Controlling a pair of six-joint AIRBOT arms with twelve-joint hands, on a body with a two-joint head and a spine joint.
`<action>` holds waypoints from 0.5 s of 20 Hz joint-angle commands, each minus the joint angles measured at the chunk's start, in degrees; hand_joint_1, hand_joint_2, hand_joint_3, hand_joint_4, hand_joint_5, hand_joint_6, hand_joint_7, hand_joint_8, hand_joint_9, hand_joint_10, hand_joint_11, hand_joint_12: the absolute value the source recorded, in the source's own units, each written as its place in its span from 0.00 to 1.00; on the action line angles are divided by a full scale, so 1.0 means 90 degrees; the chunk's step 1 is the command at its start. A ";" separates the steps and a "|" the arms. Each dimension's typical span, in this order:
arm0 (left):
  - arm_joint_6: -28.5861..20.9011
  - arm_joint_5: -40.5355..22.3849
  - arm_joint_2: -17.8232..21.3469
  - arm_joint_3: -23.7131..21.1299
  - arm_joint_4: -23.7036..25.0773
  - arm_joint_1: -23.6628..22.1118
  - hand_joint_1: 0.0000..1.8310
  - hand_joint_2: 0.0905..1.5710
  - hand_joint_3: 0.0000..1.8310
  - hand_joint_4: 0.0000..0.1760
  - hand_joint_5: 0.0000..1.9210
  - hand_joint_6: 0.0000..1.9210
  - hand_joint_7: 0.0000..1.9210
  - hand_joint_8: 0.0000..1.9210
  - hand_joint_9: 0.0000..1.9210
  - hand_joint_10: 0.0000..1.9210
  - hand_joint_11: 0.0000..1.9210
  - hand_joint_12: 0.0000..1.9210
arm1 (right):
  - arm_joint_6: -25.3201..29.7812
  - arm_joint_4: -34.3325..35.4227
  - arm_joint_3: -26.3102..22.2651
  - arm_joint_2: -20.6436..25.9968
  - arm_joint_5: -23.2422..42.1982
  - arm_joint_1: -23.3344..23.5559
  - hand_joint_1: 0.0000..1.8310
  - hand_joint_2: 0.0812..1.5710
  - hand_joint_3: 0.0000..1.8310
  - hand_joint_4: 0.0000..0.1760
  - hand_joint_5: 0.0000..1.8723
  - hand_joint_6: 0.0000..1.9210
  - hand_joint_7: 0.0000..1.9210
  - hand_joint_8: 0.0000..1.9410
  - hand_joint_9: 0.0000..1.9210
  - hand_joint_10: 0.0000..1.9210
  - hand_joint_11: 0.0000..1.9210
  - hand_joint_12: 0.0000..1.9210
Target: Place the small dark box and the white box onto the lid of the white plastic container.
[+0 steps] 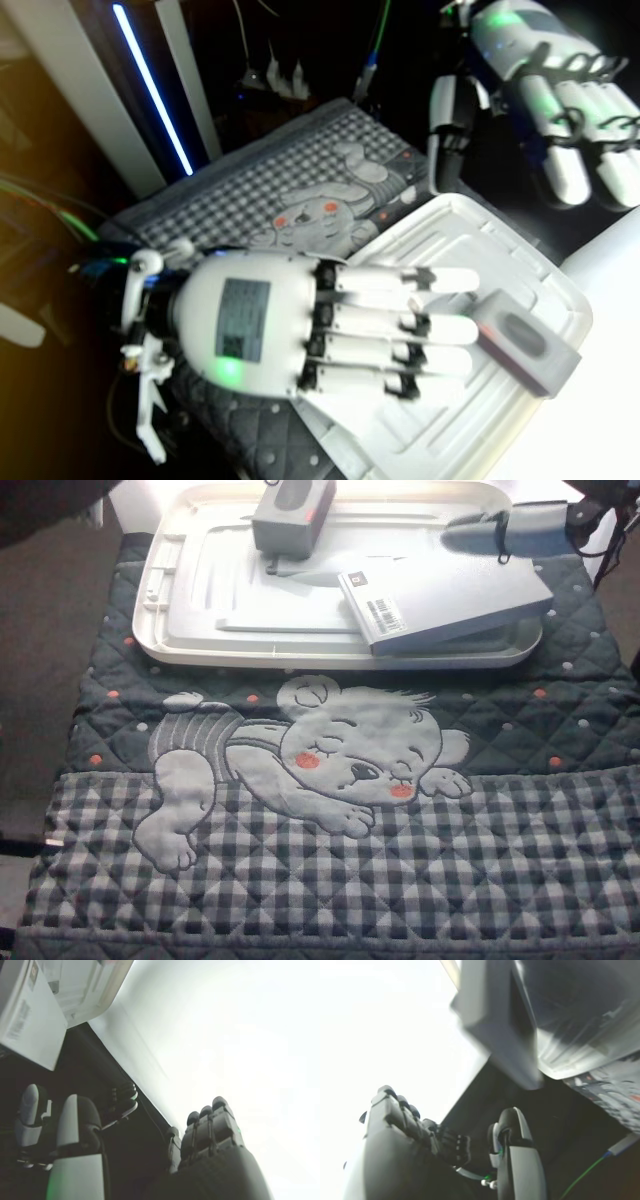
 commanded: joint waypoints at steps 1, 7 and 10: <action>0.0012 -0.1048 0.0131 -0.0102 0.0021 -0.0036 0.61 0.57 0.00 1.00 0.00 0.00 0.00 0.00 0.00 0.00 0.00 0.00 | 0.0054 0.0194 -0.0040 0.0182 0.0793 0.0079 0.58 0.61 0.00 0.72 0.01 0.00 0.01 0.00 0.00 0.00 0.02 0.01; 0.0002 -0.2090 0.0783 -0.1042 0.0303 0.0320 0.57 0.57 0.00 0.57 0.00 0.00 0.00 0.00 0.01 0.00 0.06 0.03 | 0.0589 -0.0136 -0.0558 0.0628 0.1761 0.0055 0.50 0.55 0.00 0.63 0.00 0.00 0.00 0.00 0.00 0.00 0.03 0.01; -0.0017 -0.2710 0.1128 -0.1496 0.0412 0.0591 0.44 0.61 0.00 0.76 0.00 0.00 0.00 0.00 0.03 0.01 0.03 0.16 | 0.0589 -0.0136 -0.0969 0.0929 0.2210 -0.0061 0.51 0.49 0.00 0.47 0.00 0.00 0.00 0.00 0.00 0.00 0.02 0.03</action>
